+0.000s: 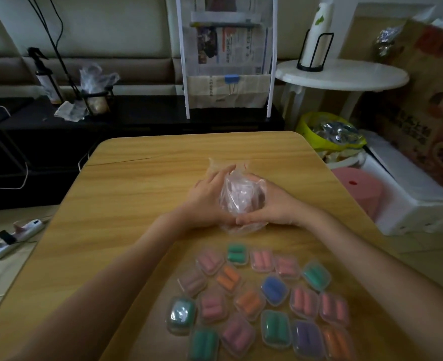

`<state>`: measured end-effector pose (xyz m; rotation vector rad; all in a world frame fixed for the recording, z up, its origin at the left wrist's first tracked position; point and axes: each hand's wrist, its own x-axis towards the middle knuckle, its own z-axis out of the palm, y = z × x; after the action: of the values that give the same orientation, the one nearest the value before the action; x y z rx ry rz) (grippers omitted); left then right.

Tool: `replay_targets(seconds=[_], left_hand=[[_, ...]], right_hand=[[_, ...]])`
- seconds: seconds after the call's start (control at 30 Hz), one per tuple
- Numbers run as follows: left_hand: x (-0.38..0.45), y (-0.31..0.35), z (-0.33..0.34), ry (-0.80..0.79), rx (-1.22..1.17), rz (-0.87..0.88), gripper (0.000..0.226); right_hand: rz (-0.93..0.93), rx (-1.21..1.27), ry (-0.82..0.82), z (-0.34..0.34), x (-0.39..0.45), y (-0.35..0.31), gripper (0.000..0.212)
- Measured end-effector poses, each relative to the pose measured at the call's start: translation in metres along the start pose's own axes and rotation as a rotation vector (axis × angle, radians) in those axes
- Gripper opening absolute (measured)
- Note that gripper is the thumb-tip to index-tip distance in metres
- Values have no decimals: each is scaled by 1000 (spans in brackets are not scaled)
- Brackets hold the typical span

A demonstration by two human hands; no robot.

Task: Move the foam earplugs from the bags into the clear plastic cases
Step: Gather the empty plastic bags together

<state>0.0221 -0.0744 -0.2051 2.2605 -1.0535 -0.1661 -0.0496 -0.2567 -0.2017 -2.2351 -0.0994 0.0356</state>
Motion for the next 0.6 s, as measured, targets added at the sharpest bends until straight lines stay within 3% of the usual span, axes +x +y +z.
replay_targets(seconds=[0.07,0.13,0.23,0.3,0.37,0.47,0.6], left_hand=[[3,-3,-1,87,-94,8,83],[5,-3,-1,155,-123,-23,58],[5,-4,-1,193,-166,-61,40],[5,-2,-1,204,-179,-71,30],[5,3,-2,231,-210,-111,17],[5,10,-5,274,-306,-183,18],[-2,13,-9,297,-306,-225,16]], right_hand=[[-16,59,69,3,1,-3,69],[-33,62,161,5,3,-4,75],[-75,81,242,5,8,-6,93],[-81,83,202,2,11,-7,110],[-108,106,64,3,12,-13,119],[-110,363,-67,9,13,-22,120],[-15,714,-18,20,13,-46,90]])
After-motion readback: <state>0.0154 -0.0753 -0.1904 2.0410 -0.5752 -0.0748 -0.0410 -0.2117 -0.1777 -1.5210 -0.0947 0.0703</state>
